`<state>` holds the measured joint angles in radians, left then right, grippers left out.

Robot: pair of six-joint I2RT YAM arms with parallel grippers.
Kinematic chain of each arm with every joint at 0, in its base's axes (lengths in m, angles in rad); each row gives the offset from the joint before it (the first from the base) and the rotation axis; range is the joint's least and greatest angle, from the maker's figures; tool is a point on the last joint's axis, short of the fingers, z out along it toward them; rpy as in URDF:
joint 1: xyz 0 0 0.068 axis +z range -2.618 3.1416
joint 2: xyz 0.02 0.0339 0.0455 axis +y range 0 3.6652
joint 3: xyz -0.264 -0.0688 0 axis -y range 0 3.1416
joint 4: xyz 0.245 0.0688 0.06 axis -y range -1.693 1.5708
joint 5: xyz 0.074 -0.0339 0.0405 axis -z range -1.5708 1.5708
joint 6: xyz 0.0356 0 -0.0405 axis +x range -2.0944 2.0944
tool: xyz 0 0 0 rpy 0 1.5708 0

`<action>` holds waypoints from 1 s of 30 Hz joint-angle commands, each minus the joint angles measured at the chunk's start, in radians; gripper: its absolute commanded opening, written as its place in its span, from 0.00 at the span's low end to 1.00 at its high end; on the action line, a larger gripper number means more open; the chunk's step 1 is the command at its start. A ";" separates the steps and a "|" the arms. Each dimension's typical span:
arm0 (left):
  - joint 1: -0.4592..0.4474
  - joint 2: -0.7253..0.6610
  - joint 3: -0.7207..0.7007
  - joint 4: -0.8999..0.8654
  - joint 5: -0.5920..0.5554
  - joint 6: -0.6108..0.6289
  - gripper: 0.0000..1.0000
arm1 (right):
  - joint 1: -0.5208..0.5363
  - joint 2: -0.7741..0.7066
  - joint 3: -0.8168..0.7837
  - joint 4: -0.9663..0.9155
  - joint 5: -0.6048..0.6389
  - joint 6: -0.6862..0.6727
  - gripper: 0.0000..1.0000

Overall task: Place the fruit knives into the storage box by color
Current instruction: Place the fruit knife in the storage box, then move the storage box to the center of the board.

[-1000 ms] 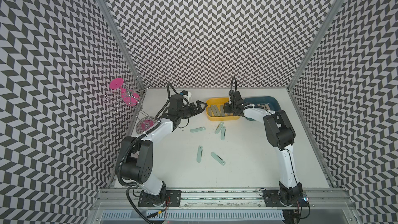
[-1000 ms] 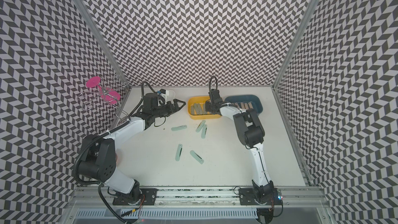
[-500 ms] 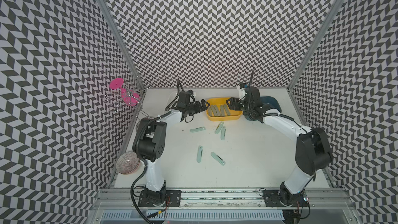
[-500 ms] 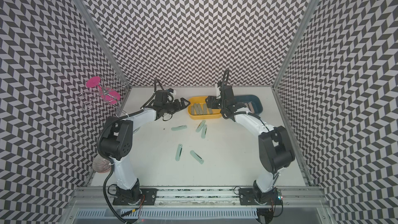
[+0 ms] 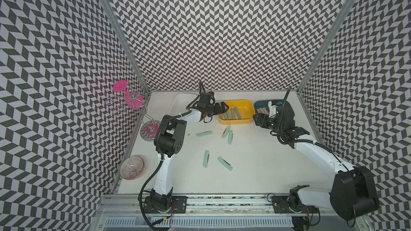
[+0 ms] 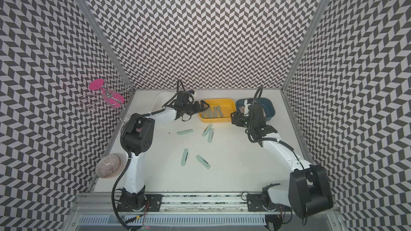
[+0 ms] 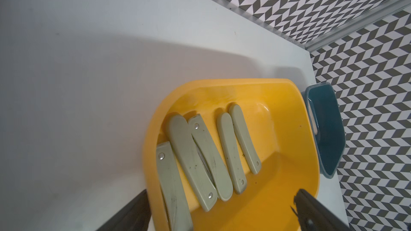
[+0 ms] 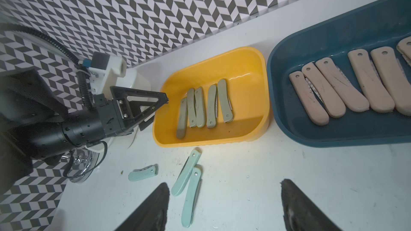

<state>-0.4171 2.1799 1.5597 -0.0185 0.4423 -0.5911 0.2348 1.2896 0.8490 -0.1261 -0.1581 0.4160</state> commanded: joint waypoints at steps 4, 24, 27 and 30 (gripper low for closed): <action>-0.060 0.081 0.117 0.026 0.020 -0.040 1.00 | -0.055 -0.028 -0.011 -0.005 -0.010 -0.013 0.77; 0.097 -0.189 0.086 -0.126 -0.076 0.091 1.00 | -0.089 -0.001 -0.025 0.025 -0.192 -0.003 0.77; 0.170 -0.184 0.130 -0.247 -0.168 0.109 1.00 | -0.088 -0.006 -0.028 0.023 -0.201 -0.002 0.77; 0.219 -0.120 0.198 -0.354 -0.203 0.118 1.00 | -0.089 -0.019 -0.034 0.014 -0.200 -0.004 0.77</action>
<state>-0.2218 1.9938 1.7226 -0.2012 0.3233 -0.5121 0.1493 1.2877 0.8307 -0.1547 -0.3367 0.4118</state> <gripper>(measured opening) 0.997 0.771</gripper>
